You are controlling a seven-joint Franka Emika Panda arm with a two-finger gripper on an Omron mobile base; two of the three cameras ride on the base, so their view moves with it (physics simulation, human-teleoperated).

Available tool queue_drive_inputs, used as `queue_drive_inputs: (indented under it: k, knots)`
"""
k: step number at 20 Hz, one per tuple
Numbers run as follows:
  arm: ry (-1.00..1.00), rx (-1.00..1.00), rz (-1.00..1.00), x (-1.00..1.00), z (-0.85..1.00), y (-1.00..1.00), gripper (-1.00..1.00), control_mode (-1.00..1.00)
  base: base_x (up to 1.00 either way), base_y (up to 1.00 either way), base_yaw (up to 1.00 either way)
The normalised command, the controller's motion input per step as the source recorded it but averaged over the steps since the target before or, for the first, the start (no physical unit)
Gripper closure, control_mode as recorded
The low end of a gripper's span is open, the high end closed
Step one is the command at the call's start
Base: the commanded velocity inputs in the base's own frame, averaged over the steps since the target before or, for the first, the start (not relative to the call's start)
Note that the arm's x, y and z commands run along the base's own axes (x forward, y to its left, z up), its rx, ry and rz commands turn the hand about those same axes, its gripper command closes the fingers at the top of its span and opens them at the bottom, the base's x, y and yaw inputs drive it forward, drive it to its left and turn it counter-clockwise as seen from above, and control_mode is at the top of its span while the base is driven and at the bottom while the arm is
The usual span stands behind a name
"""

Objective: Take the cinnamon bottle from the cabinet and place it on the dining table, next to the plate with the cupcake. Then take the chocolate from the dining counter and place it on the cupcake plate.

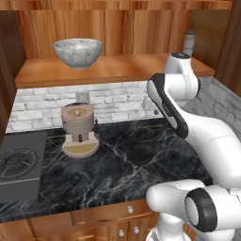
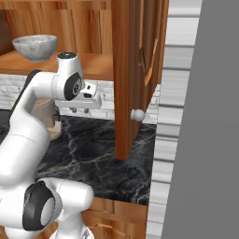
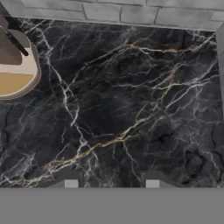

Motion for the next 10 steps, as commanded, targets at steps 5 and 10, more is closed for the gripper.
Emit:
queue_drive_inputs:
  k: [5,10]
  knots:
    - [0.01,0.00,0.00,0.01,0.00,0.00,-1.00,-1.00,0.00,0.00,0.00]
    - [0.00,0.00,0.00,0.00,0.00,0.00,-1.00,-1.00,0.00,0.00,0.00]
